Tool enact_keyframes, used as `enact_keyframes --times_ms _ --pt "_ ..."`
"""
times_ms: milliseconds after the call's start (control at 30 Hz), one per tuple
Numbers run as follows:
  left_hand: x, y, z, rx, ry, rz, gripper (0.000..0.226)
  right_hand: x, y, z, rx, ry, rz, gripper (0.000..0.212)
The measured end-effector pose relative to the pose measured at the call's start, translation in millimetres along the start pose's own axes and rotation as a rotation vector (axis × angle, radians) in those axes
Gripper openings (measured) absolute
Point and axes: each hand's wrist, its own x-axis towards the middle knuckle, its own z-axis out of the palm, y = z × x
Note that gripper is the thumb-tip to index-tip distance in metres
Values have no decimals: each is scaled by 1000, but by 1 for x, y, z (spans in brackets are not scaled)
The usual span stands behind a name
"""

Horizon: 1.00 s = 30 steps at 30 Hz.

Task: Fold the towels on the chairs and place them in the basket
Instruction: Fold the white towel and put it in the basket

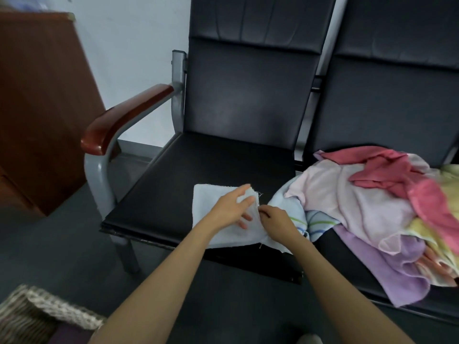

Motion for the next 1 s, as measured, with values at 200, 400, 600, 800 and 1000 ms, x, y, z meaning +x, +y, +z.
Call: enact_keyframes --times_ms 200,400,600,800,1000 --pt "-7 -23 -38 236 370 82 26 0 -10 -1 159 28 139 37" --pt "-17 -61 -49 835 252 100 49 2 -21 5 -24 88 -10 39" --pt "-23 -75 -35 1017 8 -64 57 8 -33 16 -449 215 -108 41" --pt "-21 -75 -35 978 0 -97 57 17 -41 51 -303 -24 -213 50" --pt "-16 -76 -39 876 155 -43 50 17 -35 55 -201 -34 -166 51"
